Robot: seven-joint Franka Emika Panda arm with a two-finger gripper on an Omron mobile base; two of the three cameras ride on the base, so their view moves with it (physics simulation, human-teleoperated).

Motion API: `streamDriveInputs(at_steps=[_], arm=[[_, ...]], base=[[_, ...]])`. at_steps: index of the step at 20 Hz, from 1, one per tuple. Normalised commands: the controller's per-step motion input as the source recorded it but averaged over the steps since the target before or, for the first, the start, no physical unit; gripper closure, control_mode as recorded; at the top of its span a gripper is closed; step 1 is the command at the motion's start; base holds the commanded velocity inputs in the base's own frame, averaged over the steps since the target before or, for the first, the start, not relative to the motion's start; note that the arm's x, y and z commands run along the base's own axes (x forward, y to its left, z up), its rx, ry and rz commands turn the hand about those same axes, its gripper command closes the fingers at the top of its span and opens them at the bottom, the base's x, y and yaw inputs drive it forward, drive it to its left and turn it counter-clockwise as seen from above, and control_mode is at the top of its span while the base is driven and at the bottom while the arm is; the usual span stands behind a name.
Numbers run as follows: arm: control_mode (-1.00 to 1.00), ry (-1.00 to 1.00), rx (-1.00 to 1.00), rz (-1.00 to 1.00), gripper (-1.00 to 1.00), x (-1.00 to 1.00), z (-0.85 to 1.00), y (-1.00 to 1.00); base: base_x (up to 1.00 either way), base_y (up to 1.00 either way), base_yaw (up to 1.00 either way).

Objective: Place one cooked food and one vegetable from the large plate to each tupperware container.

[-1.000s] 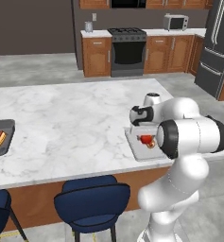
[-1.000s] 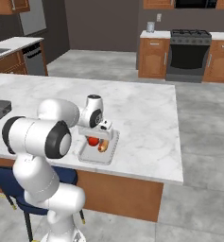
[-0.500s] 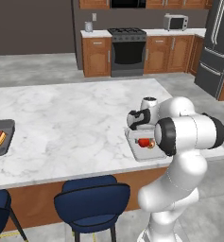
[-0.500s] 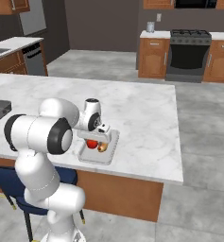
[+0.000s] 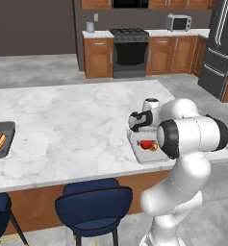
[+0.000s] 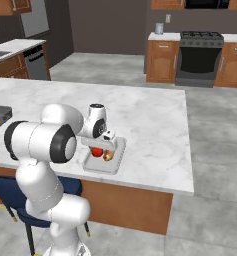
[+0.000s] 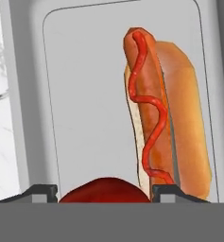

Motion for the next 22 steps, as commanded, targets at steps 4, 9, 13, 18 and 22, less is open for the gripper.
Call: streamDriveInputs(at_steps=[4,9,13,18,22], arm=[[-1.00,0.00,0.00,0.00,-1.00,0.00,0.00,0.00],[-1.00,0.00,0.00,0.00,-1.00,0.00,0.00,0.00],[-1.00,0.00,0.00,0.00,-1.00,0.00,0.04,0.00],[-1.00,-0.02,0.00,0.00,-1.00,-0.59,0.63,0.00],[-1.00,-0.08,0.00,0.02,-1.00,-1.00,0.90,0.08]], base=[[0.00,0.00,0.00],[0.00,0.00,0.00],[0.00,0.00,0.00],[0.00,0.00,0.00],[0.00,0.00,0.00]])
